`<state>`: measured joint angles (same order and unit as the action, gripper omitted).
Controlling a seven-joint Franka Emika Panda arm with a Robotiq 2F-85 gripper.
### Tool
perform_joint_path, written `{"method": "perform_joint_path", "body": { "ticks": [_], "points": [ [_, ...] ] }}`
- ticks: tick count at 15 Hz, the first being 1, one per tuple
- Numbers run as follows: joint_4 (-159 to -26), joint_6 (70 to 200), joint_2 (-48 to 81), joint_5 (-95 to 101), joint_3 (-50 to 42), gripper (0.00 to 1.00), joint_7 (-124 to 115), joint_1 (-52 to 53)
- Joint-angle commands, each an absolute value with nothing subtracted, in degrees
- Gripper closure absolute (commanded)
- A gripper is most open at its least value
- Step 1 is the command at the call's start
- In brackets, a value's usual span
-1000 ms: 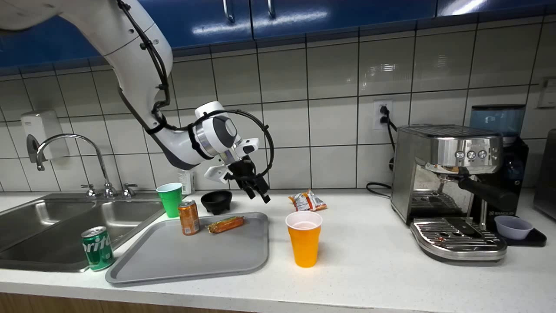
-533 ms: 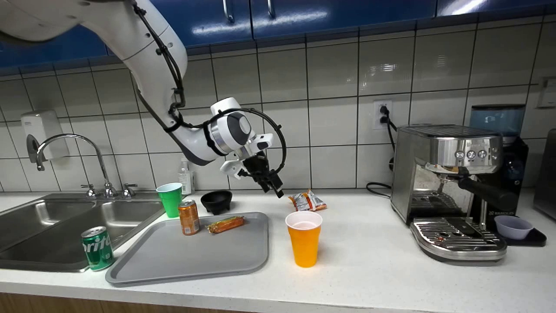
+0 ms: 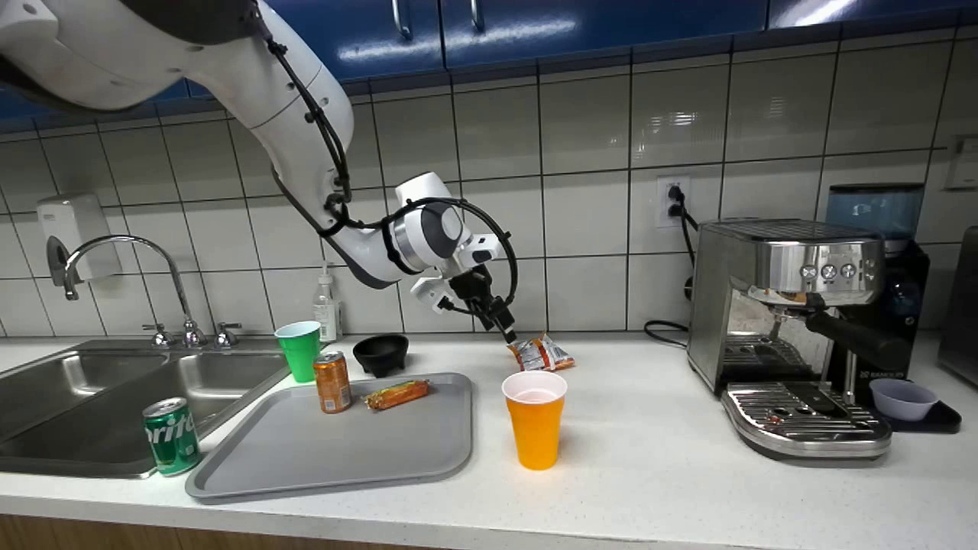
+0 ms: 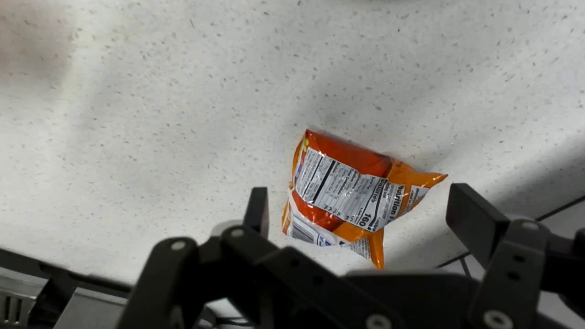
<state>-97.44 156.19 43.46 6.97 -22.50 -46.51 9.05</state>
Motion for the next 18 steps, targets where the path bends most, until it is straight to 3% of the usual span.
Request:
{"method": "perform_joint_path", "body": {
  "ticks": [1, 18],
  "points": [
    [-91.0, 153.9, 47.3, 5.2, -22.4, 0.0, -48.6, 7.7],
    [-71.5, 147.5, 60.6, 4.3, -23.9, 0.0, -57.4, 4.4]
  ]
}}
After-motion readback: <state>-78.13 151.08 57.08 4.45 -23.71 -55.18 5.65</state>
